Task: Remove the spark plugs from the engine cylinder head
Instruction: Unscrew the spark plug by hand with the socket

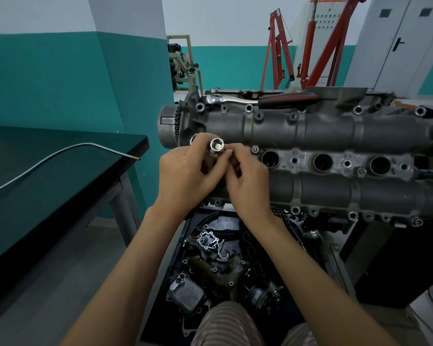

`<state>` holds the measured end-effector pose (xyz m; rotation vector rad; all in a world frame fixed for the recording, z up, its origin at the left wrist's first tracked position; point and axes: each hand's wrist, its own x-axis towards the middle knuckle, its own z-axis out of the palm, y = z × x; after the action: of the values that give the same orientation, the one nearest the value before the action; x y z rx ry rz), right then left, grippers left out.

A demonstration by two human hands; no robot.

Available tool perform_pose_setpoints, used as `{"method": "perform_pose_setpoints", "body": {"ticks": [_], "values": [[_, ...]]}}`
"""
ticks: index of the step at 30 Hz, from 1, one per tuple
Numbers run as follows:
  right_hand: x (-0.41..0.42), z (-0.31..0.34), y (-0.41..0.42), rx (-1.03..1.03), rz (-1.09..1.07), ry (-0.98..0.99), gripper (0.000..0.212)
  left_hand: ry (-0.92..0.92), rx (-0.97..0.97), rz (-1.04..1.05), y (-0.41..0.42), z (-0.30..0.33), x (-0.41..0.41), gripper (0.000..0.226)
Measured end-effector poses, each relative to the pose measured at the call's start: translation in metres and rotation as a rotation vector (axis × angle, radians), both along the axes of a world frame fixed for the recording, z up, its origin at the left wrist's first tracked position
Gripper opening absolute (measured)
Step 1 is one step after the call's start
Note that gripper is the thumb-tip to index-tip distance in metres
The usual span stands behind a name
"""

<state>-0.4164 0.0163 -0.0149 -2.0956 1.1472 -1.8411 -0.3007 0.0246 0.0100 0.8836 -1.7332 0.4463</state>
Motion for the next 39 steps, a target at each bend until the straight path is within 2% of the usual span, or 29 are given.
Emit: {"method": "perform_pose_setpoints", "body": {"ticks": [5, 12, 22, 29, 34, 36, 39], "values": [[0.0013, -0.0004, -0.0001, -0.026, -0.018, 0.031, 0.022, 0.018, 0.006, 0.009, -0.0010, 0.0001, -0.0001, 0.021], [0.0016, -0.0013, -0.0016, 0.024, -0.049, -0.015, 0.005, 0.035, -0.052, 0.069, -0.0036, -0.0001, -0.0042, 0.039], [0.0013, -0.0010, 0.0002, -0.033, -0.020, -0.001, 0.014, -0.024, -0.032, -0.017, -0.0016, -0.0010, 0.0015, 0.021], [0.0019, -0.0008, -0.0013, 0.025, -0.056, -0.009, 0.019, 0.021, -0.058, 0.049, -0.0052, -0.0013, -0.0014, 0.031], [0.0017, 0.0003, 0.0003, 0.052, -0.032, -0.043, 0.006, 0.006, -0.075, 0.031, -0.0058, -0.0023, -0.0006, 0.040], [0.0007, 0.0001, 0.0012, 0.039, -0.021, -0.025, 0.004, 0.013, -0.065, 0.027, -0.0051, -0.0018, -0.0013, 0.038], [0.0000, 0.0002, 0.0013, -0.004, -0.020, 0.002, 0.012, 0.011, -0.063, 0.017, -0.0034, -0.0020, -0.0021, 0.025]]}}
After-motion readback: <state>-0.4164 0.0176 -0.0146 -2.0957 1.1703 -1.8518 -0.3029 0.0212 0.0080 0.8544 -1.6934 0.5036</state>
